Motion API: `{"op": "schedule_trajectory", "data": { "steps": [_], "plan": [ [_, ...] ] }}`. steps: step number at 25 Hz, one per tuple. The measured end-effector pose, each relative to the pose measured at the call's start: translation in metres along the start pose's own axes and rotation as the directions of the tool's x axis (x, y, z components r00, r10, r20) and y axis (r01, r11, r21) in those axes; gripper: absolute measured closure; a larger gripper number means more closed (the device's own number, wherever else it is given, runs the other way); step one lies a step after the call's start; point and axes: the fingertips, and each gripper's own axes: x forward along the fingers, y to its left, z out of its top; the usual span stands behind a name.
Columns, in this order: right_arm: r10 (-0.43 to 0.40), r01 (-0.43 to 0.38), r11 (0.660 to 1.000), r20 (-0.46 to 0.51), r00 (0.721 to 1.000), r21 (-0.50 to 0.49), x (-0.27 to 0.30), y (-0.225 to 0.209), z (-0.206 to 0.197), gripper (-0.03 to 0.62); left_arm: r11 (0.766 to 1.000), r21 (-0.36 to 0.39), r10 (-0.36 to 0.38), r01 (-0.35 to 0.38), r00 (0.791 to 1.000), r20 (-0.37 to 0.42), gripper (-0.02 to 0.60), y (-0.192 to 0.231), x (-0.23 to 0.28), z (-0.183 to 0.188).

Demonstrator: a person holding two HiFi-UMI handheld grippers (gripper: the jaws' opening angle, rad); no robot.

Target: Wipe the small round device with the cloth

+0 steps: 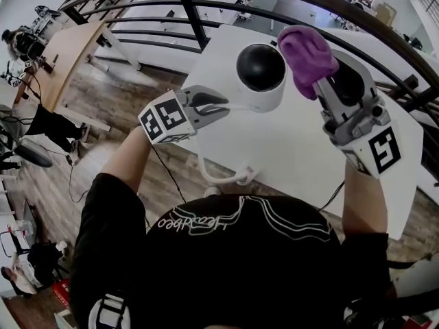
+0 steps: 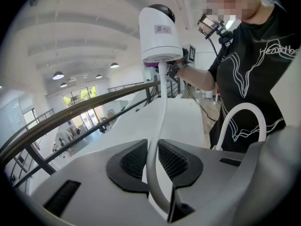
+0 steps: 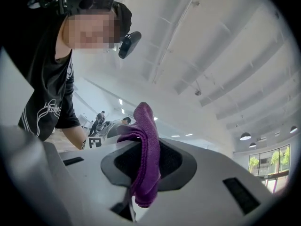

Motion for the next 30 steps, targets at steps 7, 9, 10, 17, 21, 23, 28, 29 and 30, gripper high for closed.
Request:
{"op": "schedule_trajectory", "data": {
  "steps": [7,9,10,17,21,23,28,29,30],
  "plan": [
    [0.035,-0.036,0.999,0.020,0.999,0.040,0.003,0.010,-0.008,0.528,1.000,-0.003,-0.001,0.001,1.000,-0.007,0.517,0.000,0.002,-0.003],
    [0.041,-0.041,0.999,0.013,0.999,0.031,0.003,0.014,-0.008,0.528,1.000,-0.001,0.001,-0.001,1.000,-0.005,0.517,0.000,0.002,-0.002],
    [0.044,-0.045,0.999,0.010,0.999,0.025,0.003,0.015,-0.008,0.528,1.000,-0.002,0.002,-0.003,1.000,-0.004,0.517,0.000,0.001,-0.002],
    [0.077,-0.077,0.997,-0.013,0.997,0.007,-0.004,0.031,-0.009,0.528,1.000,-0.012,0.005,-0.005,1.000,0.001,0.515,0.001,0.003,-0.001],
    [0.093,-0.093,0.996,-0.022,0.995,-0.006,-0.008,0.042,-0.010,0.528,1.000,-0.021,0.011,-0.011,1.000,0.002,0.515,0.001,0.003,-0.002],
    [0.104,-0.105,0.994,-0.030,0.994,-0.018,-0.011,0.049,-0.011,0.528,1.000,-0.025,0.015,-0.015,1.000,0.003,0.514,0.001,0.003,-0.002],
    [0.138,-0.144,0.986,-0.080,0.987,-0.084,-0.017,0.068,-0.024,0.527,0.999,-0.027,0.022,-0.022,1.000,0.000,0.514,0.002,0.005,-0.005],
    [0.143,-0.151,0.984,-0.088,0.986,-0.093,-0.019,0.070,-0.026,0.528,0.999,-0.026,0.023,-0.023,1.000,-0.001,0.514,0.002,0.005,-0.005],
    [0.147,-0.157,0.983,-0.094,0.985,-0.099,-0.020,0.073,-0.027,0.528,0.999,-0.026,0.024,-0.024,1.000,-0.002,0.514,0.002,0.006,-0.004]
  ]
}}
